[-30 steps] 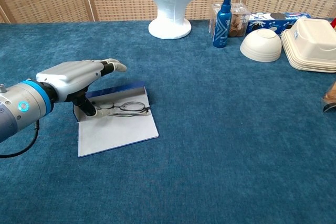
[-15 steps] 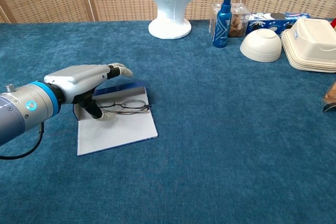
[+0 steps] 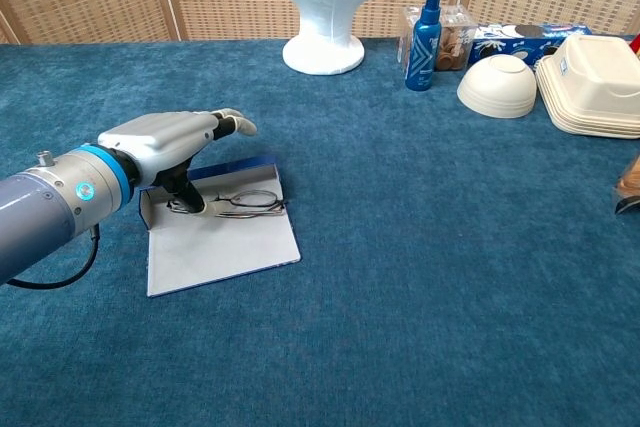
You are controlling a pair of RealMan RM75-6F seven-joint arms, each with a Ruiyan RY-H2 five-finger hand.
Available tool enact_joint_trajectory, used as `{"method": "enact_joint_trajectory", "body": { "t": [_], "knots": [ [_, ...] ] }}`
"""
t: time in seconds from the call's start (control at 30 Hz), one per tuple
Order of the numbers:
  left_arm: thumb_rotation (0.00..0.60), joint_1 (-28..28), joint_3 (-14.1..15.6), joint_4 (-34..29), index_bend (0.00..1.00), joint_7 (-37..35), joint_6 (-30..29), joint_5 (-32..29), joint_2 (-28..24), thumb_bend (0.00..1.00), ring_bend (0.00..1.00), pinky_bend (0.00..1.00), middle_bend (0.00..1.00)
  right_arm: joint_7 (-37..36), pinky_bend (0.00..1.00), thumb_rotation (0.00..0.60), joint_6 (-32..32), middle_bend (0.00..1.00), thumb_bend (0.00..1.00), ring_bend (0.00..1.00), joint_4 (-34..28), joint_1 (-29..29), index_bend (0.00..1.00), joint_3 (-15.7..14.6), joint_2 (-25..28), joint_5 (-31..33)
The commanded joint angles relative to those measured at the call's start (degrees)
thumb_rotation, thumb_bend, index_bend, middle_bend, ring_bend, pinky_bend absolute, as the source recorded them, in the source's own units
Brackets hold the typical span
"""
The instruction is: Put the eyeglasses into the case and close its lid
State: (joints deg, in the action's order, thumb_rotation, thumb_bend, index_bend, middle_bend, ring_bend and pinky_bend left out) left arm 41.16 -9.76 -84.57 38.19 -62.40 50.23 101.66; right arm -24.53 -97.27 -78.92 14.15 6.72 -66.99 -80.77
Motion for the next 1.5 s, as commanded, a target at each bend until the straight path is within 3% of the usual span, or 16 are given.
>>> {"method": "enact_joint_trajectory", "body": {
  "t": [0.03,0.9,1.13,1.33,1.5],
  "knots": [
    [0.599,0.1,-0.3,0.5,0.1,0.1,-0.2,-0.5,0.2,0.26,0.0,0.0,0.0,0.0,0.17,0.507,-0.1,0.17,0.24,0.0,-0.1,0.1,0.04,0.0,0.1,0.0],
    [0.6,-1.3,-0.8,-0.6,0.11,-0.6,-1.6,-2.5,-3.0,0.26,0.0,0.0,0.0,0.4,0.18,0.504,-0.4,0.16,0.24,0.0,-0.9,0.3,0.04,-0.1,0.3,-0.6],
    [0.6,-1.6,-0.6,-5.8,0.13,-4.1,1.6,-2.4,-6.2,0.26,0.0,0.01,0.0,0.4,0.18,0.504,-0.1,0.16,0.24,0.0,-0.8,0.1,0.04,-0.1,0.2,-0.7],
    [0.599,-1.8,-0.8,-12.4,0.11,-6.6,5.1,-5.1,-11.8,0.26,0.0,0.08,0.0,0.9,0.18,0.504,-0.2,0.16,0.24,0.0,-1.0,-0.2,0.04,-0.1,0.1,-1.1],
    [0.598,-1.3,-0.5,-13.7,0.09,-7.4,6.5,-8.1,-14.0,0.26,0.0,0.09,0.0,1.0,0.18,0.504,-0.4,0.16,0.24,0.0,-1.2,-0.1,0.04,-0.2,0.0,-1.2]
  ]
}}
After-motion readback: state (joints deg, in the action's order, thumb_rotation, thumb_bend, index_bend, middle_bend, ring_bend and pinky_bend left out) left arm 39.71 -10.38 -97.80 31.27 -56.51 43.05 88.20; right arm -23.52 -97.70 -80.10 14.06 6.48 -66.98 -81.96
